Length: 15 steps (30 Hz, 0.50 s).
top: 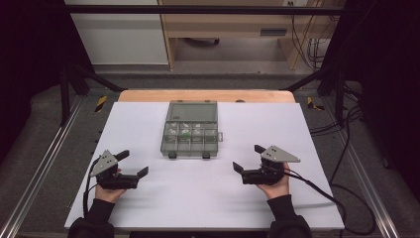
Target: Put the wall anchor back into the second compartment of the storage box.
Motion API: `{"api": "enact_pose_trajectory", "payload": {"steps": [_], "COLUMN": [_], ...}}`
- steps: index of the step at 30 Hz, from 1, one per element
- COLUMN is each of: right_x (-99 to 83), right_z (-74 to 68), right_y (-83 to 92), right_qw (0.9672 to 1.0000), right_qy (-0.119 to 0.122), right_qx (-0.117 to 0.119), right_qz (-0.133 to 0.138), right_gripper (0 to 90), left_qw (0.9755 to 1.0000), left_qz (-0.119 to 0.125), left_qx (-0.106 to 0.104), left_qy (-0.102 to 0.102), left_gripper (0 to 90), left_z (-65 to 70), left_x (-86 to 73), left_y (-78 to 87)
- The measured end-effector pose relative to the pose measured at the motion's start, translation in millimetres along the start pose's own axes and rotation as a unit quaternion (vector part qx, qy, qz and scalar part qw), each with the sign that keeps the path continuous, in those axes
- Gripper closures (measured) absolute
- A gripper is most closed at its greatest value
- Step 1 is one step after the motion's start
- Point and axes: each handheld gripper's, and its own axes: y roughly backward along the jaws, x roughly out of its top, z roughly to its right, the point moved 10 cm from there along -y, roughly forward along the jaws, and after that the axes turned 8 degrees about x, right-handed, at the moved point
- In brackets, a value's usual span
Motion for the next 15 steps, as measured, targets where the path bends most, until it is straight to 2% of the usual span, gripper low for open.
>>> {"api": "enact_pose_trajectory", "payload": {"steps": [7, 12, 15], "right_x": [-16.5, -27.5, -31.1], "right_z": [12.7, 18.8, 22.0], "right_y": [21.3, 28.1, 29.4], "right_qw": [0.9996, 0.9994, 0.9994], "right_qy": [-0.019, -0.028, -0.024], "right_qx": [-0.008, -0.016, -0.025], "right_qz": [0.018, 0.015, 0.007], "right_gripper": [0.5, 0.5, 0.4], "left_qw": [1.0000, 1.0000, 1.0000], "left_qz": [0.001, 0.001, 0.003], "left_qx": [-0.001, -0.002, -0.003], "left_qy": [0.001, 0.000, 0.000], "left_gripper": [0.0, 0.0, 0.0], "left_z": [0.4, 1.5, 2.1], "left_x": [0.3, 0.2, 0.7], "left_y": [0.6, 0.6, 0.9]}}
